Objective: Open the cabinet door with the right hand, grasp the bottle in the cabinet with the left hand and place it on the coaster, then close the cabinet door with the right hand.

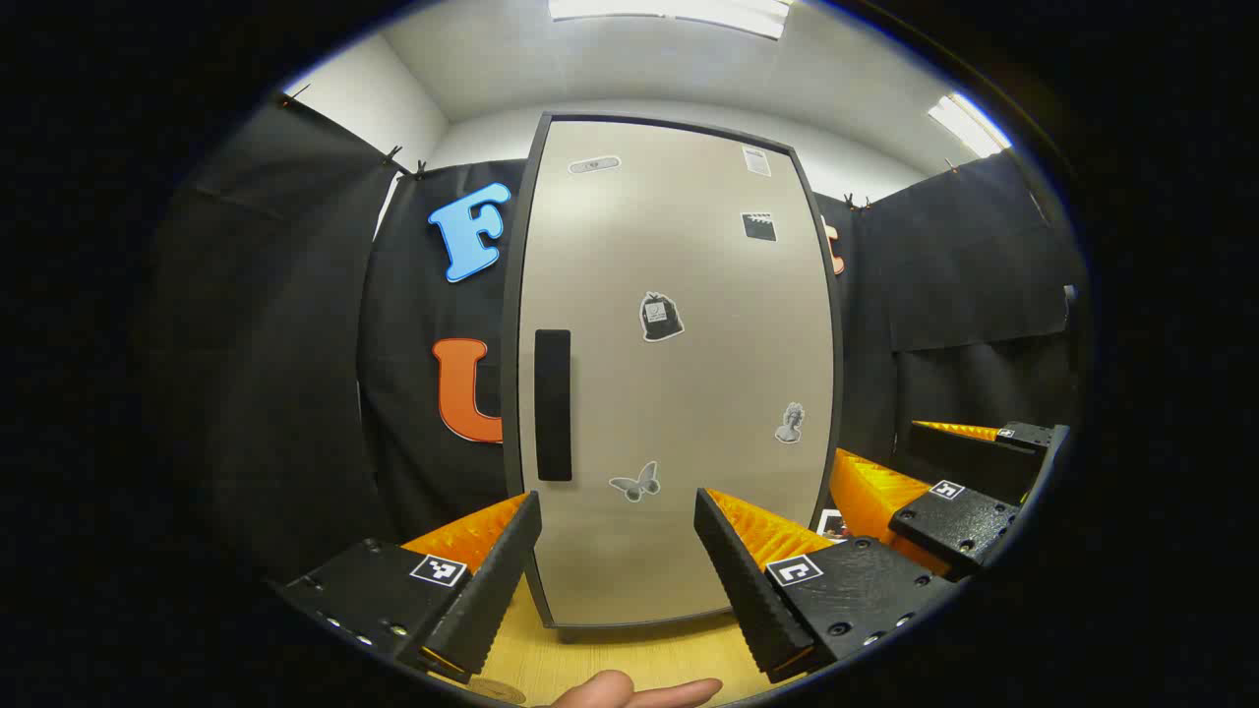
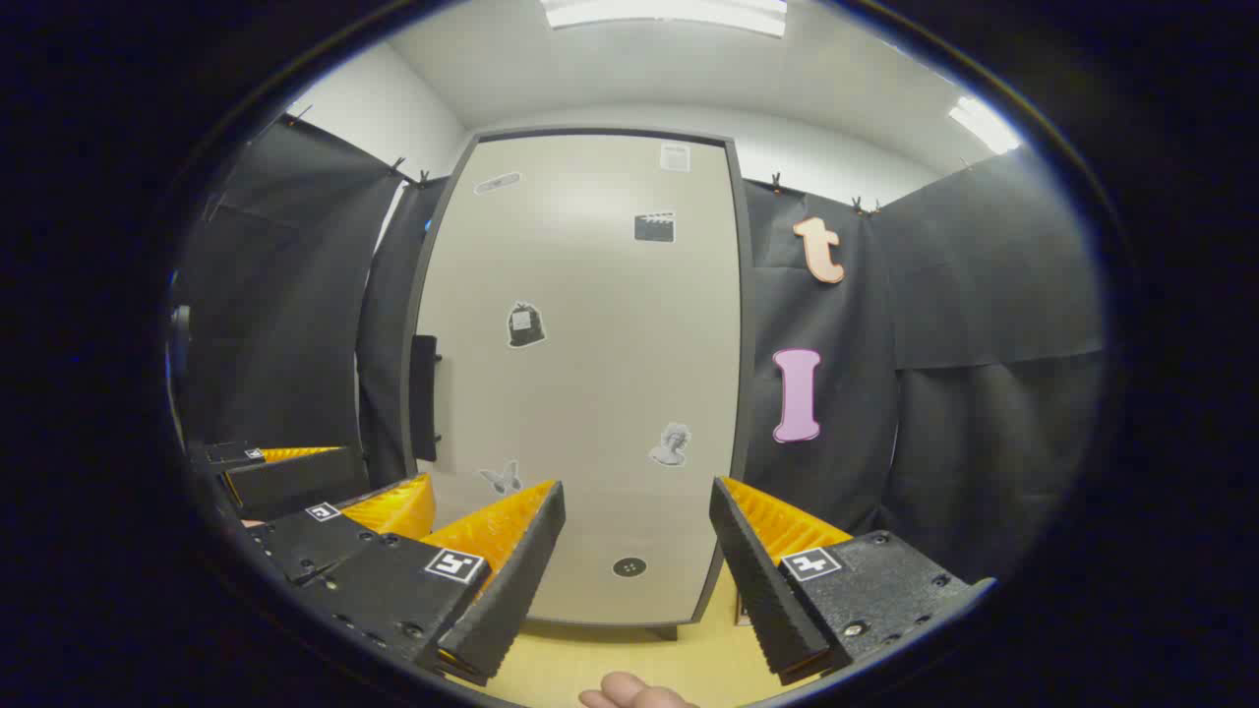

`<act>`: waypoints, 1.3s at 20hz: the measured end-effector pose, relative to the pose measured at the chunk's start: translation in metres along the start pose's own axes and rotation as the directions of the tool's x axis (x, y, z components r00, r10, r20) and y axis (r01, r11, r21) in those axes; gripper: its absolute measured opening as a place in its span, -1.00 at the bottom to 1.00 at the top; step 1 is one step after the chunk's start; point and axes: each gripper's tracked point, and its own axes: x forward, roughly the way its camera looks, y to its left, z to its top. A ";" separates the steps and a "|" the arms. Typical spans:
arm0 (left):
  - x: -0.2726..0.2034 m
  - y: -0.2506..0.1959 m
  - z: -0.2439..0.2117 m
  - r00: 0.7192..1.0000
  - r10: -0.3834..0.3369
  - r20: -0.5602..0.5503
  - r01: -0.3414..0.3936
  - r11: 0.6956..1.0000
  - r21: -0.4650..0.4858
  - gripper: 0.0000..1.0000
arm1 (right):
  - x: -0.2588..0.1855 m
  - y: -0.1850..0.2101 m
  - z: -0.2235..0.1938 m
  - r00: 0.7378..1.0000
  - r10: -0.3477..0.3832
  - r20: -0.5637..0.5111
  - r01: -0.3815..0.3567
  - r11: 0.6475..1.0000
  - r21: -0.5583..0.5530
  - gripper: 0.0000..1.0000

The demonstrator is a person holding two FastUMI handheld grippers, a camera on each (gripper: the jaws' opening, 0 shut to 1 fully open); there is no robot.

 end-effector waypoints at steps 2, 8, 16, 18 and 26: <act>-0.001 -0.001 0.005 1.000 -0.001 0.022 0.000 1.000 0.010 0.89 | -0.003 -0.003 0.004 1.000 -0.005 0.014 0.005 1.000 -0.006 0.89; 0.001 -0.002 0.009 1.000 0.001 0.020 -0.002 1.000 0.007 0.89 | -0.001 -0.004 0.010 1.000 0.004 0.028 -0.003 1.000 -0.002 0.89; 0.019 0.011 0.008 0.998 0.057 0.008 -0.058 0.997 0.042 0.89 | 0.028 0.010 0.002 0.996 0.083 -0.030 -0.083 0.996 -0.026 0.87; 0.022 0.015 -0.006 0.997 0.070 -0.015 -0.069 0.996 0.053 0.89 | 0.034 0.016 -0.022 0.990 0.105 -0.095 -0.105 0.994 -0.002 0.91; 0.017 0.028 -0.011 0.992 0.119 -0.037 -0.118 0.993 0.015 0.89 | 0.036 0.022 -0.013 0.991 0.096 -0.089 -0.096 0.995 -0.001 0.90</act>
